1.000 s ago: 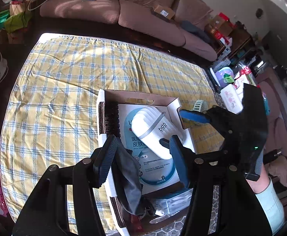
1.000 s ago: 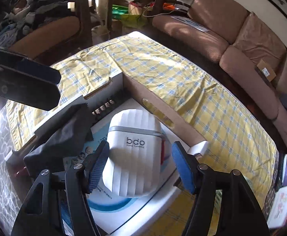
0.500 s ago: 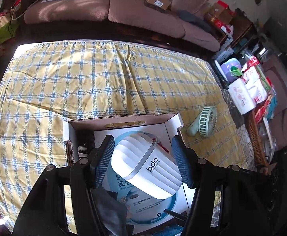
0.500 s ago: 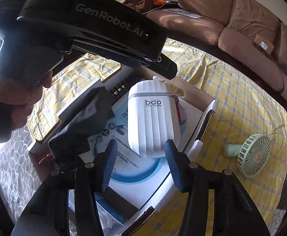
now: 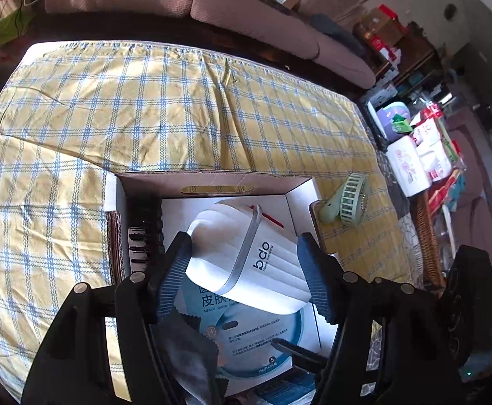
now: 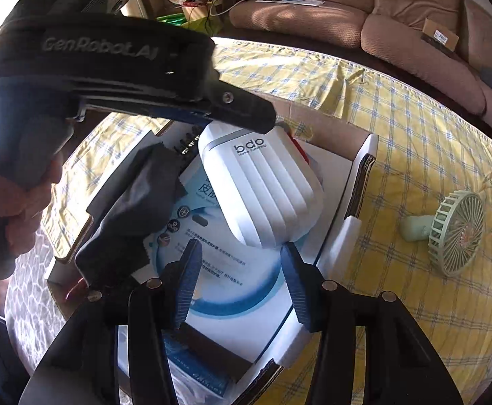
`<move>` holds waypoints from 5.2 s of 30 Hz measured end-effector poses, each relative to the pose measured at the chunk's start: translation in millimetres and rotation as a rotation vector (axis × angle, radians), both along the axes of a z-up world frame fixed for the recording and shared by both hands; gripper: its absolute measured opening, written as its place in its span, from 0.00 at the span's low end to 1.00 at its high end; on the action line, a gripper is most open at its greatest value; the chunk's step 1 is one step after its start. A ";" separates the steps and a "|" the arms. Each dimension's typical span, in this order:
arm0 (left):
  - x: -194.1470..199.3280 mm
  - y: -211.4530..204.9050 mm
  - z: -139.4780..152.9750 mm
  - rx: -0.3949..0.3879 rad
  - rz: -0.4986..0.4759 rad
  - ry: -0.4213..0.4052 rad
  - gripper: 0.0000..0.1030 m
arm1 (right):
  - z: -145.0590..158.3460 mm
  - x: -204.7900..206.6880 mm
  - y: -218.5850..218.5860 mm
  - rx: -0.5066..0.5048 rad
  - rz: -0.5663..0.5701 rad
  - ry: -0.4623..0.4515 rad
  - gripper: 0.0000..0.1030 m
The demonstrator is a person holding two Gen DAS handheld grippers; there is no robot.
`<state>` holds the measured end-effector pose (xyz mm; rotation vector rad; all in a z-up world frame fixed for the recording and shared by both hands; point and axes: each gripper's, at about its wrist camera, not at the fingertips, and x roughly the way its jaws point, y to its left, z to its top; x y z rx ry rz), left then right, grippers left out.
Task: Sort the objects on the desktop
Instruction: 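Lower the gray cloth into the box beside the white humidifier, then open both grippers and withdraw them from the box, then grasp the mint-green fan head with the left gripper while the right gripper grips its rim, then carry the green fan over the box and lower it inside, then open both grippers and withdraw them from the box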
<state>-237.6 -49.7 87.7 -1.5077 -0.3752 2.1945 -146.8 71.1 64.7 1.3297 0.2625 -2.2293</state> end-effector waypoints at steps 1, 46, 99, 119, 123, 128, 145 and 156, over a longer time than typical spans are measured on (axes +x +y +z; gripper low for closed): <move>1.2 -4.0 0.0 0.012 0.007 -0.004 0.59 | 1.3 -3.3 -1.0 0.013 -0.003 0.015 0.49; 35.4 199.1 47.5 -0.189 -0.180 0.250 1.00 | 39.7 -0.6 246.7 -0.156 -0.364 0.142 1.00; 38.1 69.4 57.6 0.039 -0.143 -0.043 0.45 | 56.9 17.7 58.3 -0.213 -0.033 0.105 0.81; 42.4 -28.3 12.2 0.125 0.020 -0.021 0.65 | -1.4 -0.1 -15.0 0.050 -0.077 -0.087 0.81; 49.7 -32.9 11.0 0.120 0.032 -0.023 0.66 | 0.4 3.6 -13.6 0.107 -0.079 -0.100 0.82; 67.1 -33.4 15.0 0.095 0.044 -0.013 0.77 | 3.6 6.8 -0.4 0.055 -0.119 -0.069 0.85; 156.5 -17.4 40.9 -0.298 0.062 0.169 1.00 | 20.4 64.5 26.0 -0.055 -0.212 0.012 1.00; 184.8 -16.5 24.5 -0.339 0.163 0.191 1.00 | 10.8 87.3 15.2 0.033 -0.214 0.092 1.00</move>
